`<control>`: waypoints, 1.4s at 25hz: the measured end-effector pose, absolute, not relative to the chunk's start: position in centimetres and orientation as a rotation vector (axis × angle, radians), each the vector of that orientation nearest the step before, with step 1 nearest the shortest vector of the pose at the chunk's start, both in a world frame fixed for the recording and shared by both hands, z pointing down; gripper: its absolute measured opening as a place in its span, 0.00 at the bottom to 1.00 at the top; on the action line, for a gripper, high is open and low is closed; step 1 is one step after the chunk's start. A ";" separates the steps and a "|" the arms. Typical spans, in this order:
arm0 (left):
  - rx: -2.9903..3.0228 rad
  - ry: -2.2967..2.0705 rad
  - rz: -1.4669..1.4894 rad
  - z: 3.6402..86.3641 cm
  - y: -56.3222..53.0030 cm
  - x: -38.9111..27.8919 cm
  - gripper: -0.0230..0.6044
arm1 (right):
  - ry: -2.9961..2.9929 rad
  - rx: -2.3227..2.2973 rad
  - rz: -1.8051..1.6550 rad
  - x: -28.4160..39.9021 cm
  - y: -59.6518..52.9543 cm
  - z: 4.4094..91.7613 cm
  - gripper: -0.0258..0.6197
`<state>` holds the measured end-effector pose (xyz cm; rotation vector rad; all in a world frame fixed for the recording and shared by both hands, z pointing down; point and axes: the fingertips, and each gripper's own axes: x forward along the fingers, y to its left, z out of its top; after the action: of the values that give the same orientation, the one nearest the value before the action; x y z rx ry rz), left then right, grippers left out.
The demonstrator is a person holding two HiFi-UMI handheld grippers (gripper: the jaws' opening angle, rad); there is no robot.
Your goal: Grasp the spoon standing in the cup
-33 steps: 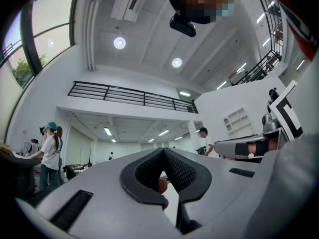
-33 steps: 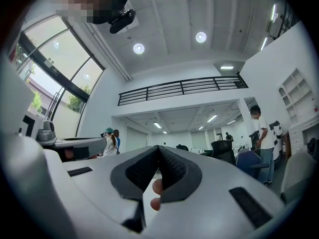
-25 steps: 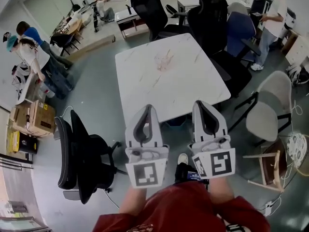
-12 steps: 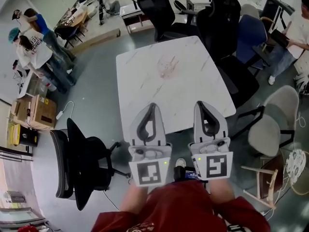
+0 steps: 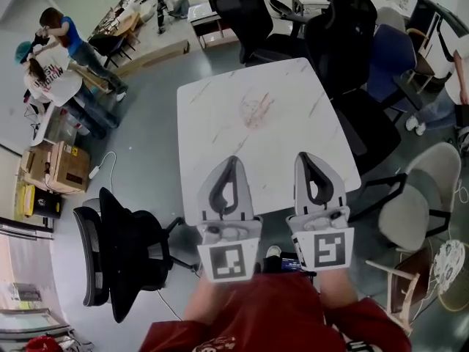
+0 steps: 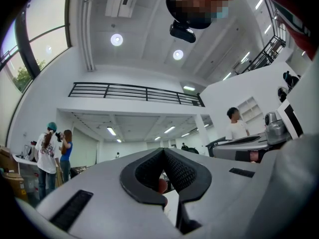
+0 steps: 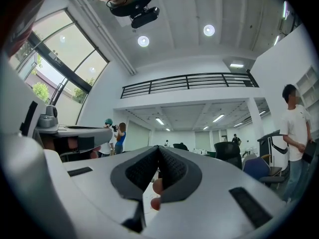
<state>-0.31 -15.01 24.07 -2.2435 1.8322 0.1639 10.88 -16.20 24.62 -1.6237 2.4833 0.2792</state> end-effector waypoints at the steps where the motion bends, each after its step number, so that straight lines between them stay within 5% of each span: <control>1: -2.244 1.830 0.164 24.0 -15.3 -0.3 0.05 | 2.479 -1.623 0.279 10.9 -16.5 24.6 0.06; 35: -2.357 1.828 0.146 27.6 -37.8 -8.5 0.05 | 2.637 -1.750 0.231 2.7 -39.0 28.5 0.06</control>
<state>-8.51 -37.83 27.61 -2.3573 1.8282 0.1457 2.66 -39.02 28.47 -1.7499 2.6373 0.2308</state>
